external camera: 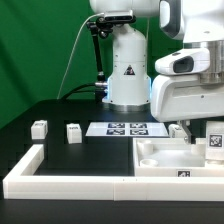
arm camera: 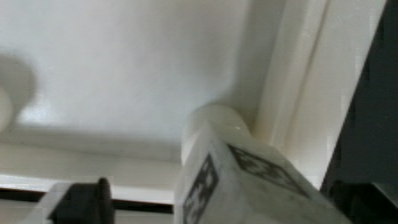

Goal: Assemble one leg

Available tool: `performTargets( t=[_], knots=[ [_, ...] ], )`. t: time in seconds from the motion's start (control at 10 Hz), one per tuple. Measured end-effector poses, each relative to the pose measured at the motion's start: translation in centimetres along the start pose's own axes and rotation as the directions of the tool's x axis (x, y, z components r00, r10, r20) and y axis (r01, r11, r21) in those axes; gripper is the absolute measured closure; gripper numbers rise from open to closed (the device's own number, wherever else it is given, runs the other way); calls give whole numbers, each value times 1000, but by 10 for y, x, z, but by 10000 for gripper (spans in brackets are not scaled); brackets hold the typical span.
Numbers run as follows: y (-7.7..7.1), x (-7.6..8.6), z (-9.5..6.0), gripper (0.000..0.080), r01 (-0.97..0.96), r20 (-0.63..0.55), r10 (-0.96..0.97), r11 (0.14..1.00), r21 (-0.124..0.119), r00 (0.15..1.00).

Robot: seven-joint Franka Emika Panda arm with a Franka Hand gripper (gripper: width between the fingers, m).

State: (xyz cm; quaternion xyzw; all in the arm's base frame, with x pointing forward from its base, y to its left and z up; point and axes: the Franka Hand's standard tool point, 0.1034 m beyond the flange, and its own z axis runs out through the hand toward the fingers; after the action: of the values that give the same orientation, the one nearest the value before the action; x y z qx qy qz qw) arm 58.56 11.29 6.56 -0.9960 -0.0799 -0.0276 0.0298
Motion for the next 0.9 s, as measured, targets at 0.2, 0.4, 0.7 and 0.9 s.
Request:
performTargets(
  t=[0.2, 0.4, 0.7, 0.9],
  knots=[
    [0, 0, 0, 515, 0, 0, 0, 1000, 0, 1000],
    [0, 0, 0, 511, -5, 0, 5, 1000, 0, 1000],
    [-1, 0, 0, 511, -39, 1, 39, 999, 2, 999],
    [-3, 0, 1, 511, -247, -5, 247, 969, 19, 969]
  ],
)
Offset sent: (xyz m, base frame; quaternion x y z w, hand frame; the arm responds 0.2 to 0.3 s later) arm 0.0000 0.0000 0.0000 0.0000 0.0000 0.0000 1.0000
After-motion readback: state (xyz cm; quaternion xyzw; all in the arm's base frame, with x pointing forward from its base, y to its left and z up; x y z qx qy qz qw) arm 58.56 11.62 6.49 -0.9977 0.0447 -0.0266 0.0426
